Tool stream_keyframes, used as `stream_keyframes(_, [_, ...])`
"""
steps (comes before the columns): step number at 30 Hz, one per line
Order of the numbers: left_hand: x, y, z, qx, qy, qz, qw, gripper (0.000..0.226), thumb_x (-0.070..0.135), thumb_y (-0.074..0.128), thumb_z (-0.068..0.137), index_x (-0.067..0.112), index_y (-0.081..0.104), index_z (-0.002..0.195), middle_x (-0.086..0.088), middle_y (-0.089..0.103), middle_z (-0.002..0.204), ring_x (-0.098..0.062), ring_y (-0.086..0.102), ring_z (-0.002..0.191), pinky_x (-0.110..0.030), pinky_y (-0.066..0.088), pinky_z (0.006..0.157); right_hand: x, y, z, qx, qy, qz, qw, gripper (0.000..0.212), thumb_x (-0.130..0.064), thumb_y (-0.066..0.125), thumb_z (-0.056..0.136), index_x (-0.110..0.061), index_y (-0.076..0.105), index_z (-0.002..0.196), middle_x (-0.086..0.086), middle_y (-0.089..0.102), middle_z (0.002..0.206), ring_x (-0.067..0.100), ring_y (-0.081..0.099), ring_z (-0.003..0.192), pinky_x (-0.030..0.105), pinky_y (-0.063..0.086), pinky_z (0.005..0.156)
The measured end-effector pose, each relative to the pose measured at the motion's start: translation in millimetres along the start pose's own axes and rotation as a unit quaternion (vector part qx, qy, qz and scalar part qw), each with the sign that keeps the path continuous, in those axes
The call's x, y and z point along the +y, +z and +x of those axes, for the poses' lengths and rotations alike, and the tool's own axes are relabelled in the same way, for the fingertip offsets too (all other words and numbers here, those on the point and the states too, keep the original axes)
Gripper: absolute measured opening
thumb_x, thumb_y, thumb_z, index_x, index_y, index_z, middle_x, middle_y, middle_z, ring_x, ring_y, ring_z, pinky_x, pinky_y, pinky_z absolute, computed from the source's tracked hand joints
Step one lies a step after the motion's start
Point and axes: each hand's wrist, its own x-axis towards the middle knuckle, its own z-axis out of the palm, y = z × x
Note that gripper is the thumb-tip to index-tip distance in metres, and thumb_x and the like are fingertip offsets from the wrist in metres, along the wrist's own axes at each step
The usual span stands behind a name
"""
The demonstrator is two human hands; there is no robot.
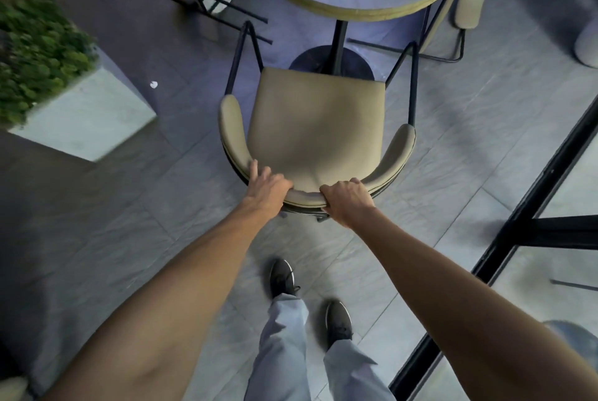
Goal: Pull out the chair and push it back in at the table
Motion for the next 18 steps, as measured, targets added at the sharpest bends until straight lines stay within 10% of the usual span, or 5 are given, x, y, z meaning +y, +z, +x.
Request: stream_keyframes(18, [-32.5, -52.4, 101.1, 0.002, 0.074, 0.03, 0.997, 0.048, 0.022, 0.077, 0.082, 0.03, 0.06, 0.126, 0.0, 0.06, 0.123, -0.028, 0.042, 0.124, -0.06, 0.018, 0.105, 43.9, -31.9, 78.2, -0.023, 0.077, 0.045, 0.996, 0.028, -0.031, 0.057, 0.094, -0.027, 0.058, 0.122, 0.003, 0.065, 0.113, 0.028, 0.053, 0.11, 0.043, 0.035, 0.097])
